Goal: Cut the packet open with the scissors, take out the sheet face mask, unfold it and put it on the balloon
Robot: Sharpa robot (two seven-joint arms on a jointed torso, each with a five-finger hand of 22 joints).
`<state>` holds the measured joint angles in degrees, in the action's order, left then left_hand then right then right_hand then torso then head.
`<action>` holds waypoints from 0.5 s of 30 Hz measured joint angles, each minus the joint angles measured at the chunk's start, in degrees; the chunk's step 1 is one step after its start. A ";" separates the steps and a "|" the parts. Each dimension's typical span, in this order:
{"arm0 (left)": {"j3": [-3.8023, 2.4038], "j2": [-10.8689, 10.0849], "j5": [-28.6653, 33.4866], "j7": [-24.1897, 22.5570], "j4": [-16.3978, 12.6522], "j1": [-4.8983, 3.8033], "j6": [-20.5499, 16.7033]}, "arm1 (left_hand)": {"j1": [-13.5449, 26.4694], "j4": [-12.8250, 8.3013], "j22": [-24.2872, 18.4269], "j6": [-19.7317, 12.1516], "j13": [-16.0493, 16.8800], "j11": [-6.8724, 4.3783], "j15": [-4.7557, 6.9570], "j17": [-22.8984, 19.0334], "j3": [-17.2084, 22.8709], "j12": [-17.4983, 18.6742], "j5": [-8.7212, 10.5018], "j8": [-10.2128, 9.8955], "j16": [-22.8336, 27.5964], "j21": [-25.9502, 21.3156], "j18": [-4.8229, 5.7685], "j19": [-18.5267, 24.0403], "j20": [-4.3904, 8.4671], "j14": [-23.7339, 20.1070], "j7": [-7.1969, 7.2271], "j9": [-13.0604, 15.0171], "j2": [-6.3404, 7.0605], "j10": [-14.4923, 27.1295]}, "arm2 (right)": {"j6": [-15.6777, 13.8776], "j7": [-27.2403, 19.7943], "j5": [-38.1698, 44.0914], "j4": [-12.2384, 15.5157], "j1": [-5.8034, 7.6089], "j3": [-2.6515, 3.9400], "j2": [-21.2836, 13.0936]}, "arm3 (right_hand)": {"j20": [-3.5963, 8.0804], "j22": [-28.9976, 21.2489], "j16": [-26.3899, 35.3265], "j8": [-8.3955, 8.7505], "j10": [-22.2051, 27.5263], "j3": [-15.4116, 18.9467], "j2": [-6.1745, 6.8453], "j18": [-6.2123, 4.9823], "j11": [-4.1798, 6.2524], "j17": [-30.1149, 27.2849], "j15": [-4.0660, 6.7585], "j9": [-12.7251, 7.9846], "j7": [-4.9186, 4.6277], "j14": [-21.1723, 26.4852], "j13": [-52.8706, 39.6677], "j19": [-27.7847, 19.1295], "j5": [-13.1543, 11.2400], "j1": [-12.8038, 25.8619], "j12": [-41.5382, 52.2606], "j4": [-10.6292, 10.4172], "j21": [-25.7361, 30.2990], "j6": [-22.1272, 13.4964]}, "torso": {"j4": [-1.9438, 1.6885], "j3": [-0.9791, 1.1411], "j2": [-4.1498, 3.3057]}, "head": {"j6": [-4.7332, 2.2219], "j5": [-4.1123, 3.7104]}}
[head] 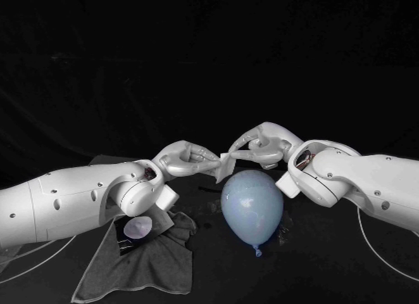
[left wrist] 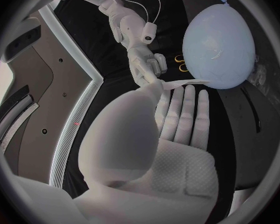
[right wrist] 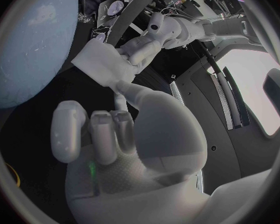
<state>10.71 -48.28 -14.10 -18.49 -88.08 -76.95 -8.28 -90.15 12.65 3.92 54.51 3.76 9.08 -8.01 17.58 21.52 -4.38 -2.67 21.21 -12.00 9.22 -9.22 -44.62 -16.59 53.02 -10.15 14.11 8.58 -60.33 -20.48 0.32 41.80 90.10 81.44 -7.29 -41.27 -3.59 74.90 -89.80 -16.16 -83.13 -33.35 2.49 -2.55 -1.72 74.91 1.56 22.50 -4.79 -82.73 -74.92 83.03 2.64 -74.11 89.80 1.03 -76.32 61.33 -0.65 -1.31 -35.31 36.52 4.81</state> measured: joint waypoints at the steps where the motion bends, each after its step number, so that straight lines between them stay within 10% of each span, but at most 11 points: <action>1: 0.00 0.01 0.00 -0.05 0.00 0.00 0.00 | -0.08 -0.02 0.00 0.25 0.00 -0.08 0.00 0.05 0.39 0.00 0.00 0.00 -0.01 0.00 0.00 0.00 0.00 0.00 -0.09 0.00 -0.38 -0.08 | 0.00 0.01 0.01 0.01 0.00 0.00 0.01 | 0.00 0.00 0.00 0.00 0.00 0.00 0.00 0.00 0.00 0.00 0.00 0.00 0.00 0.00 -0.01 0.00 0.00 0.00 0.00 0.00 0.00 0.00 | 0.00 0.00 0.00 | 0.00 0.02; 15: 0.00 0.19 0.20 -0.58 0.05 0.00 -0.03 | -0.93 -1.69 0.29 1.90 0.16 -1.60 1.47 1.22 6.08 -1.32 0.16 2.25 -2.02 0.00 0.01 0.00 0.00 1.90 0.96 1.41 -2.58 -4.55 | 0.03 0.11 0.09 0.07 0.00 0.00 -0.01 | -0.01 0.04 0.05 0.11 0.00 0.01 -0.17 0.00 0.00 0.04 0.00 0.00 -0.08 0.00 -0.03 -0.01 -0.13 -0.17 -0.01 -0.01 0.00 -0.10 | 0.01 0.02 0.00 | 0.08 0.12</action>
<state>10.71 -48.09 -13.90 -19.06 -88.03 -76.95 -8.30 -91.08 10.95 4.21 56.40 3.92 7.47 -6.55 18.80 27.61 -5.71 -2.51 23.46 -14.02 9.22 -9.21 -44.62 -16.59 54.92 -9.19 15.53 6.00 -64.89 -20.45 0.43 41.89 90.17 81.44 -7.29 -41.28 -3.60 74.94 -89.75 -16.05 -83.13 -33.34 2.32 -2.54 -1.72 74.95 1.56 22.50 -4.88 -82.73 -74.95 83.03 2.51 -74.28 89.80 1.02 -76.32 61.22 -0.64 -1.29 -35.31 36.61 4.93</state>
